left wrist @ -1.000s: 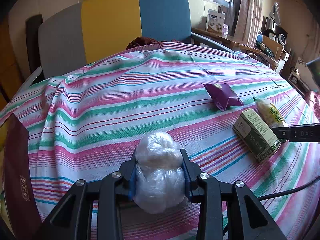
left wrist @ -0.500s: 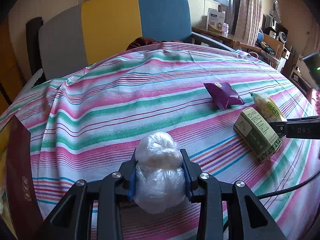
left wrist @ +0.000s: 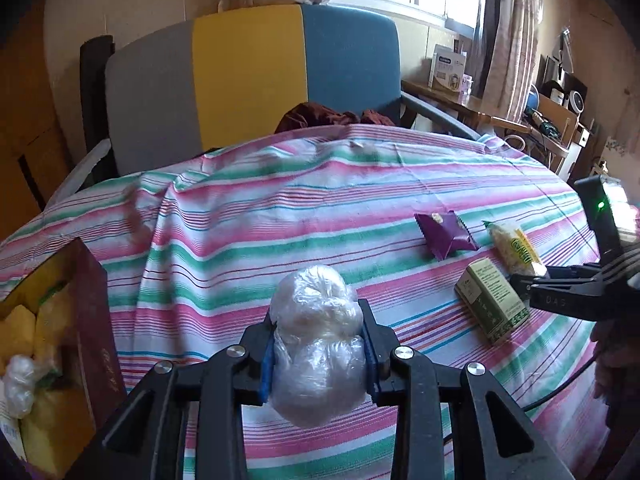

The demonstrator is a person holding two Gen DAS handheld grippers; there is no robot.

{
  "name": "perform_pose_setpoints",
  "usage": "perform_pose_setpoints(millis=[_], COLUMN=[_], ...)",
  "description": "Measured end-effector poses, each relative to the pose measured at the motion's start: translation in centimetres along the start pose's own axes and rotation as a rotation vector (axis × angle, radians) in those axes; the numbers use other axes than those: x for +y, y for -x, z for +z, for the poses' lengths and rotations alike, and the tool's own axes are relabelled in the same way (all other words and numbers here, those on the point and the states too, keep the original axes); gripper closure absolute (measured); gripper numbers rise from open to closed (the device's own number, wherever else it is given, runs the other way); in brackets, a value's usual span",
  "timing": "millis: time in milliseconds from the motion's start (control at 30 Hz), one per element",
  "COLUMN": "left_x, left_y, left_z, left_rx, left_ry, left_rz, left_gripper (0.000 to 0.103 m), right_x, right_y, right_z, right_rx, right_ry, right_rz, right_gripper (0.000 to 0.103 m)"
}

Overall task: Organize objects
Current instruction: 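Carry the cotton ball and WEIDAN packet over the gold tray with both tools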

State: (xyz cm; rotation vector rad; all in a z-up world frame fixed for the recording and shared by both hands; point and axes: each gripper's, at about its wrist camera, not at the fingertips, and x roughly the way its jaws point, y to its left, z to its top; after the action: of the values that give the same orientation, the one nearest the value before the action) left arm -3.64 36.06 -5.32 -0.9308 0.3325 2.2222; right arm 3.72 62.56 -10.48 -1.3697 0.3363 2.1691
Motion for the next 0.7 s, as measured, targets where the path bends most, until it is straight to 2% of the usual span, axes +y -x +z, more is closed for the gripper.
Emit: perform_pose_setpoints(millis=[133,400,700], left_x=[0.9,4.2,10.6], left_y=[3.2,7.5,9.7], left_z=[0.3,-1.1,-4.7], left_rx=[-0.039,-0.052,-0.004], left_ry=[0.022,0.06,0.153], left_rz=[0.006,0.067,0.142], left_gripper=[0.069,0.069,0.068], right_x=[0.0,0.1,0.5], right_y=[0.5,-0.3,0.2], right_z=[-0.4,0.2,-0.2], right_rx=[-0.009,-0.015,-0.013], right_ry=[0.009,0.023,0.034], right_rz=[-0.006,-0.014,-0.038], right_gripper=[0.054,0.054,0.055])
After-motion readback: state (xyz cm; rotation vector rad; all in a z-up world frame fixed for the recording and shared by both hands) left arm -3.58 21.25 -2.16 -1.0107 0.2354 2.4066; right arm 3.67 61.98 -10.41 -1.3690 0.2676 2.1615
